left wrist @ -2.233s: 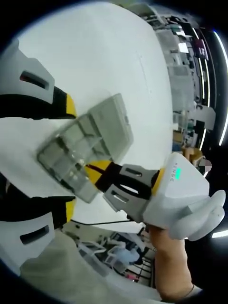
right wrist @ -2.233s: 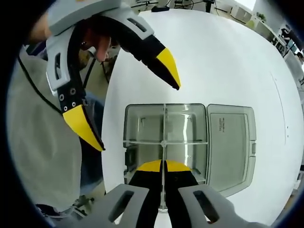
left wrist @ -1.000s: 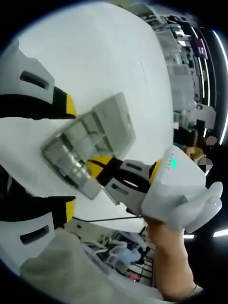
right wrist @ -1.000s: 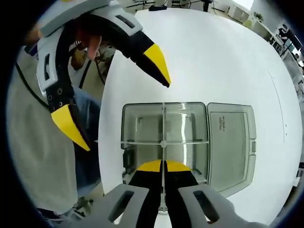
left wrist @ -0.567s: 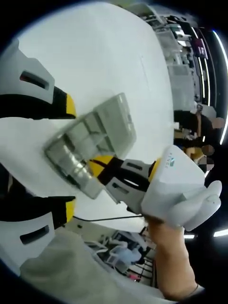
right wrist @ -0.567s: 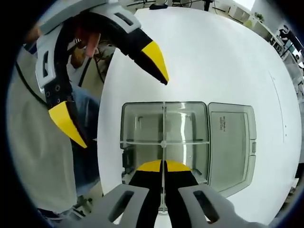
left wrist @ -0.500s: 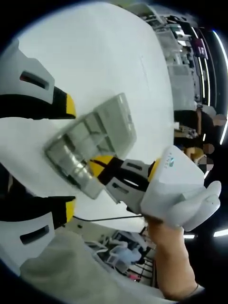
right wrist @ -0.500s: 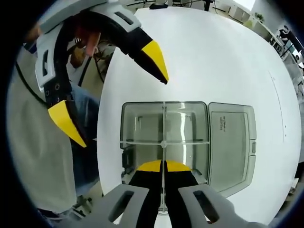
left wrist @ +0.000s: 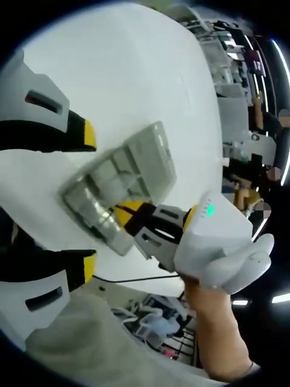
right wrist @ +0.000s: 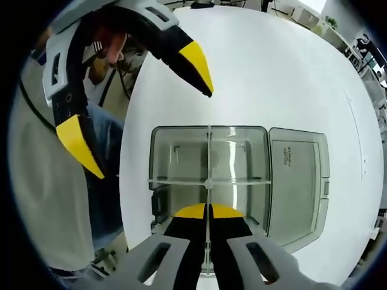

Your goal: Insert the divider into the dual guide fixture by aligning both edges with the guide slots and pushing it downward to the bottom, including one-sided entry, uneven engagement, binding, and posture correction.

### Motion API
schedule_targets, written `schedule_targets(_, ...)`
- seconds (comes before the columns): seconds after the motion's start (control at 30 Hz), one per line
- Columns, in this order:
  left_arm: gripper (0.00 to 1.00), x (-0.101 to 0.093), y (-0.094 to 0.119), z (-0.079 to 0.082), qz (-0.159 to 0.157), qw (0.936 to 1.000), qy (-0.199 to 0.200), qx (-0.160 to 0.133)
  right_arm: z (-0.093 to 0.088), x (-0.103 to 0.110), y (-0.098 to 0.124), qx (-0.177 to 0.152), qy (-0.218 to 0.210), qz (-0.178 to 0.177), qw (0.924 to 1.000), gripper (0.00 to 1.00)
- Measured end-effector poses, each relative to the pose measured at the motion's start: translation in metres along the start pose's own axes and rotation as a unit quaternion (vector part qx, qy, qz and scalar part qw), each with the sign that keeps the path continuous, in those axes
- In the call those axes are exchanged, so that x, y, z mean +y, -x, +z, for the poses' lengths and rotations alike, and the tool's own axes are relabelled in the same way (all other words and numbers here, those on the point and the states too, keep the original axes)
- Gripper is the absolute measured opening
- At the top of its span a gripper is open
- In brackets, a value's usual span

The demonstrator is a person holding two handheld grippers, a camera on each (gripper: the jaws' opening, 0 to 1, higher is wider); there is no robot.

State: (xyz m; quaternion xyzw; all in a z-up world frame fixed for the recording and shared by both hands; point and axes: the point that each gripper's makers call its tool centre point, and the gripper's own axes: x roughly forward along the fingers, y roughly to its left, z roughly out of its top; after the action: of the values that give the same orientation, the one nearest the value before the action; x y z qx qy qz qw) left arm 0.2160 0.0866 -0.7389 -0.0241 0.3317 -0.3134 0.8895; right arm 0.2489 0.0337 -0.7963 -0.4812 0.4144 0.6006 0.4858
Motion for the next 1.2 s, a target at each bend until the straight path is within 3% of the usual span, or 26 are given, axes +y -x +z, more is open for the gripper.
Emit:
schedule_targets(0.73, 0.63, 0.004, 0.001, -0.002, 0.008, 0.9999, 0.006, 0.003, -0.002, 0.000, -0.010, -0.004, 0.004, 0.007, 1.0000, 0.00)
schedule_targets(0.83, 0.63, 0.005, 0.002, -0.003, 0.009, 0.9999, 0.006, 0.005, -0.004, 0.001, -0.014, -0.010, -0.013, 0.016, 0.9997, 0.00)
schedule_targets(0.93, 0.63, 0.005, 0.004, -0.004, 0.011, 0.9999, 0.006, 0.006, -0.004, 0.003, -0.016, -0.017, -0.019, 0.018, 0.9995, 0.07)
schedule_targets(1.2, 0.63, 0.006, 0.007, -0.006, 0.014, 0.9998, 0.005, 0.011, 0.000, 0.003, -0.017, -0.031, -0.028, 0.016, 0.9990, 0.11)
